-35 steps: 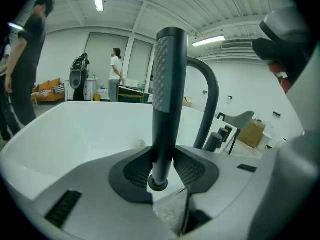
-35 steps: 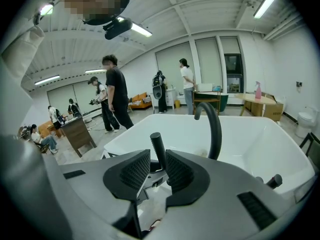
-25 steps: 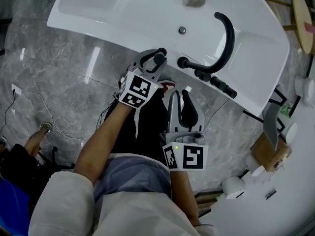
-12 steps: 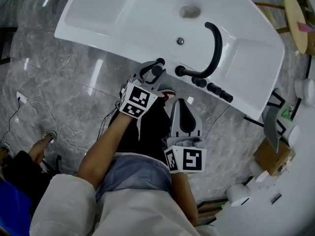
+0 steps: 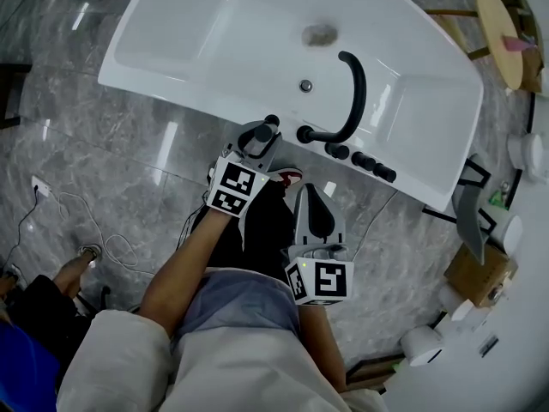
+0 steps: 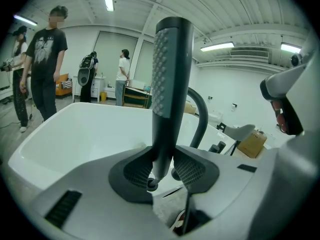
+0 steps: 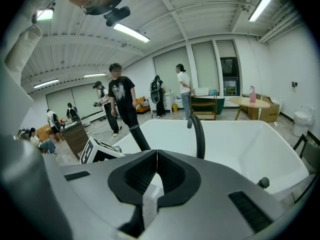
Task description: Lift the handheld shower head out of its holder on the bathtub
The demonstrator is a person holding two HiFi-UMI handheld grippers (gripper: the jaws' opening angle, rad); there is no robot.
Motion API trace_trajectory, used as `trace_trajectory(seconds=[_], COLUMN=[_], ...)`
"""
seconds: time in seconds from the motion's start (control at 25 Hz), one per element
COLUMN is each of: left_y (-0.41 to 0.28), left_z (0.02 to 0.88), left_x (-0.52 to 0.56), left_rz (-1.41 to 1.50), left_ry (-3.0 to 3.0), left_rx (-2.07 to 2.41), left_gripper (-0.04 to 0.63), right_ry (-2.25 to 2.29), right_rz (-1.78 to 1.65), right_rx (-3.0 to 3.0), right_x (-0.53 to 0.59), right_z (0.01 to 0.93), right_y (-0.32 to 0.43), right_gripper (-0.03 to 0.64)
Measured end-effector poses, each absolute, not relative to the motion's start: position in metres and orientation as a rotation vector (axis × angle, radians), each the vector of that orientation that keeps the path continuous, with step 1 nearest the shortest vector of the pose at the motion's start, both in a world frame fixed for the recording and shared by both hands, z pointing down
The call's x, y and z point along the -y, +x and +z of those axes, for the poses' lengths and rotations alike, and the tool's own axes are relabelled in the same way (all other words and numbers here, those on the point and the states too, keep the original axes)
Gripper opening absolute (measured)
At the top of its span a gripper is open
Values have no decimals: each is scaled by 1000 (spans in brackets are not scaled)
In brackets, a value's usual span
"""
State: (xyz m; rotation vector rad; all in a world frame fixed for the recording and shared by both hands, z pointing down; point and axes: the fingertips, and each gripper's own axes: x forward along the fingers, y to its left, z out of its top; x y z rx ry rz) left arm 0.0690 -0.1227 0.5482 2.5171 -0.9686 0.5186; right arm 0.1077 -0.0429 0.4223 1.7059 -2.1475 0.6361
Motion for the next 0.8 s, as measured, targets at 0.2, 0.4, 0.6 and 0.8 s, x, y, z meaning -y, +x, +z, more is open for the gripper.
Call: trace_trajectory(seconds=[0.2,0.4,0.6,0.8], left_y=[65,61,55,48], left_z=[533,524,510,500], left_x=[122,125,122,120], left_rz=[511,507,492,481], left_ry=[2532,2530,2528,2540], left_rx=[963,967,961,975], left_gripper=[137,137,137,137], right_ry=[1737,1737,1729,1724], right_rz=[629,608,607,581], right_rx=[2133,2149,2150,2175], right_x=[43,43,40,42], right_z=[408,393,384,370], right_y=[109,106,100,94], right_gripper=[21,21,23,22])
